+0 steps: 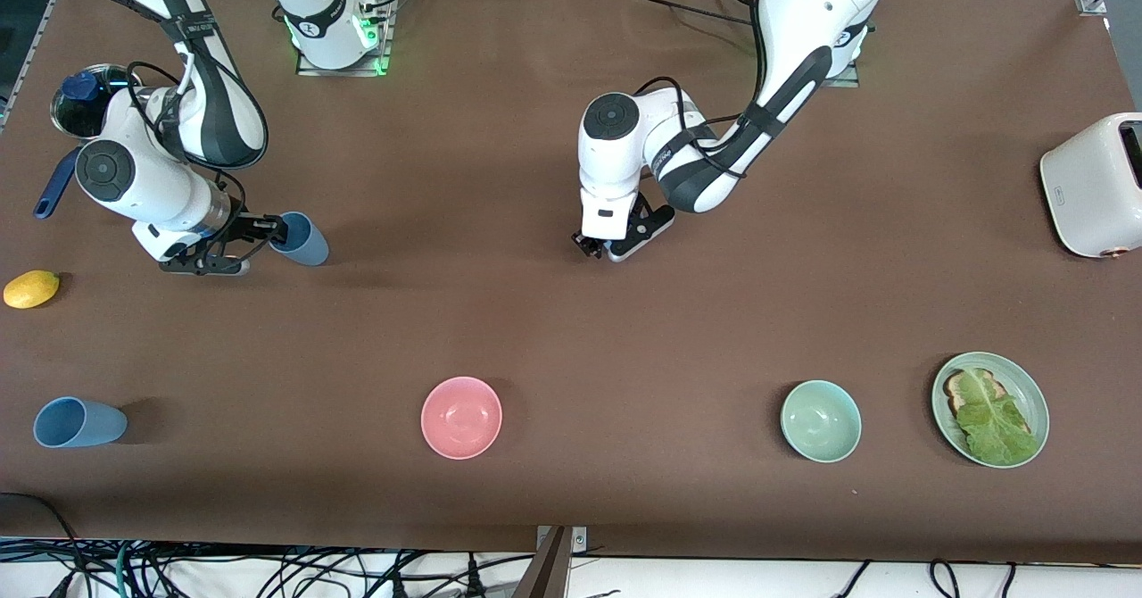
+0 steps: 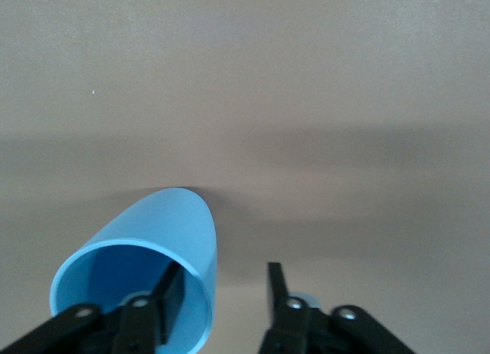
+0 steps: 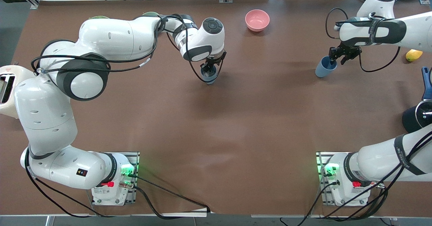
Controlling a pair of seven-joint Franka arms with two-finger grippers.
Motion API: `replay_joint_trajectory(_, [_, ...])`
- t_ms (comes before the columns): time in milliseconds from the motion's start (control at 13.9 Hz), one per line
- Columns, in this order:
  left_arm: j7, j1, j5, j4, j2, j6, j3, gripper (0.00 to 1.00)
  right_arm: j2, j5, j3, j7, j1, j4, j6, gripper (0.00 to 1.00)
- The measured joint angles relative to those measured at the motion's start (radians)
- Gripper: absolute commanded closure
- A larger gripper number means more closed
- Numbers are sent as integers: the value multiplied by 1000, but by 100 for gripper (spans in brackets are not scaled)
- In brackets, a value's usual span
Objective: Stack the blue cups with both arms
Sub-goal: 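Close the right gripper on the empty blue cup while the left gripper opens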
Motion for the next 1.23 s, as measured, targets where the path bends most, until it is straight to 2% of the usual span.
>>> replay_joint_trajectory(144, [0,0,0,4,0,0,0,29,7,0,6,0,2,0,0,96])
replay_joint_trajectory(216, [0,0,0,6,0,0,0,26,9,0,10,1,3,0,0,100])
replay_joint_trajectory(937, [0,0,1,28,-33,-27,-6,23,7,3,16,1,4,3,-2,100])
replay_joint_trajectory(1081, [0,1,1,30,-53,-69,-20,24,7,3,20,12,4,30,-42,100])
replay_joint_trajectory(1226, [1,1,1,31,-75,-114,-39,24,6,3,39,37,4,95,-142,100])
